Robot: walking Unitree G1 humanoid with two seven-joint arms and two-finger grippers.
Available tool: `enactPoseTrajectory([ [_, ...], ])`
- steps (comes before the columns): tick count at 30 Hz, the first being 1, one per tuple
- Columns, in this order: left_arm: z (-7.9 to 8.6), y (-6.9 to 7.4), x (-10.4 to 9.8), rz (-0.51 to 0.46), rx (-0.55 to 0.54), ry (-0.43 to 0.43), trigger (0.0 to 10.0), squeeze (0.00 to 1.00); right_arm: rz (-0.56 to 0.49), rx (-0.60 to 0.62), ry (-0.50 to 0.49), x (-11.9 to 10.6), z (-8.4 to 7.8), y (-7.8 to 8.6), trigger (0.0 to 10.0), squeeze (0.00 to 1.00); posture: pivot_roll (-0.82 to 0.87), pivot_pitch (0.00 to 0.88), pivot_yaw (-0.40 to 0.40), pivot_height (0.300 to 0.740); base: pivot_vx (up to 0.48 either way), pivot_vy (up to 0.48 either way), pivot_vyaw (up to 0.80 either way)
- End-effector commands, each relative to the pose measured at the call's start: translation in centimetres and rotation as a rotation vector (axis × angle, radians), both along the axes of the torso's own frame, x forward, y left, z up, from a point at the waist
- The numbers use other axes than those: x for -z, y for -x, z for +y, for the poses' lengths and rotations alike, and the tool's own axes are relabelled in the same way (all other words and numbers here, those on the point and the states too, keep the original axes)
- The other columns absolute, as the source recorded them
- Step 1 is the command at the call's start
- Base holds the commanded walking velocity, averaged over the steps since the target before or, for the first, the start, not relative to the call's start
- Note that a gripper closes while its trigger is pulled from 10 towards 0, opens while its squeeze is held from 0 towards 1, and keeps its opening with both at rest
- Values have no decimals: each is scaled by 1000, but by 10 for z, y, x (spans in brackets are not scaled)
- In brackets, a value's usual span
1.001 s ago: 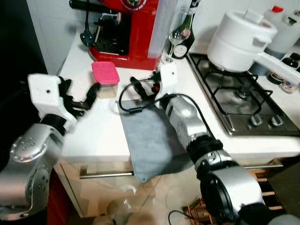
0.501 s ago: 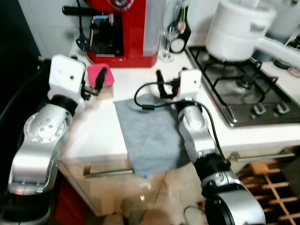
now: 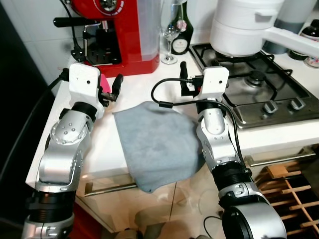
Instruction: Restocking fridge
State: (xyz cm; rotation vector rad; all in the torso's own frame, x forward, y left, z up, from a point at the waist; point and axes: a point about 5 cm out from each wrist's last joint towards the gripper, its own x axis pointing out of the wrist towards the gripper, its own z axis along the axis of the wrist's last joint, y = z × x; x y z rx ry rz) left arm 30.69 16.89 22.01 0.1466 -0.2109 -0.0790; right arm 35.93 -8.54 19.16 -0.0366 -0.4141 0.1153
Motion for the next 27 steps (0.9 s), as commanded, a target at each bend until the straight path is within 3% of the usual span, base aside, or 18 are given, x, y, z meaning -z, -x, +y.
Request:
enactPoseTrajectory([
  [1, 2, 2, -6, -38, -27, 0, 10000, 0, -23, -35, -3, -12, 8, -2, 10000, 24, 32, 0, 26, 740, -300, 375, 0],
  [3, -10, 8, -7, -60, -12, 1, 10000, 0, 4, -50, -10, -9, 7, -5, 10000, 27, 46, 0, -1, 740, -332, 351, 0],
  [9, -23, 11, -11, -108, -1, -12, 10000, 0, 32, -84, -18, -8, 10, -9, 10000, 24, 68, 0, -23, 740, -352, 330, 0],
  [13, -22, 11, -14, -122, -8, -15, 10000, 0, 39, -99, -20, -9, 12, -10, 10000, 27, 74, 0, -26, 740, -368, 312, 0],
  [19, -23, 9, -17, -144, -21, -59, 10000, 0, 57, -131, -61, -11, 9, -15, 10000, 59, 75, 0, -29, 740, 0, 0, 0],
  [27, -22, 0, -13, -126, -52, -125, 10000, 0, 70, -140, -41, -8, 5, -17, 10000, 90, 61, 0, -29, 740, 0, 0, 466],
])
